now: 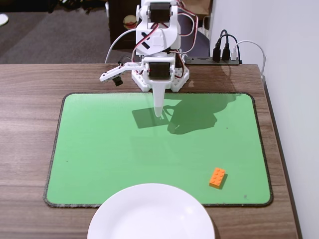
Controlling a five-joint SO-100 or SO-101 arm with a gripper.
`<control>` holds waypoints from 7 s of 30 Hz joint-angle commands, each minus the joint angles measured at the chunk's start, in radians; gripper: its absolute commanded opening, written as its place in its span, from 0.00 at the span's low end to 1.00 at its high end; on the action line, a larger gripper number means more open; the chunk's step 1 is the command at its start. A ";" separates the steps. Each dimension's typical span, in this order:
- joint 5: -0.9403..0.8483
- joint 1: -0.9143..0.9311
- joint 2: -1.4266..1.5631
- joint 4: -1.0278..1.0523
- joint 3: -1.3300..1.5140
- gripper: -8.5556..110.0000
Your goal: Grasp a lego block and put it on the plate.
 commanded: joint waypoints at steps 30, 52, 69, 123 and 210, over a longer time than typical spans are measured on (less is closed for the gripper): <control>-0.304 -0.100 -0.792 -0.238 -0.436 0.08; -0.551 -0.301 -1.282 -0.160 -0.882 0.08; -0.804 -0.325 -1.559 -0.017 -1.292 0.08; -0.790 -0.391 -2.048 0.351 -1.908 0.32; -0.942 -0.391 -2.071 0.348 -1.905 0.13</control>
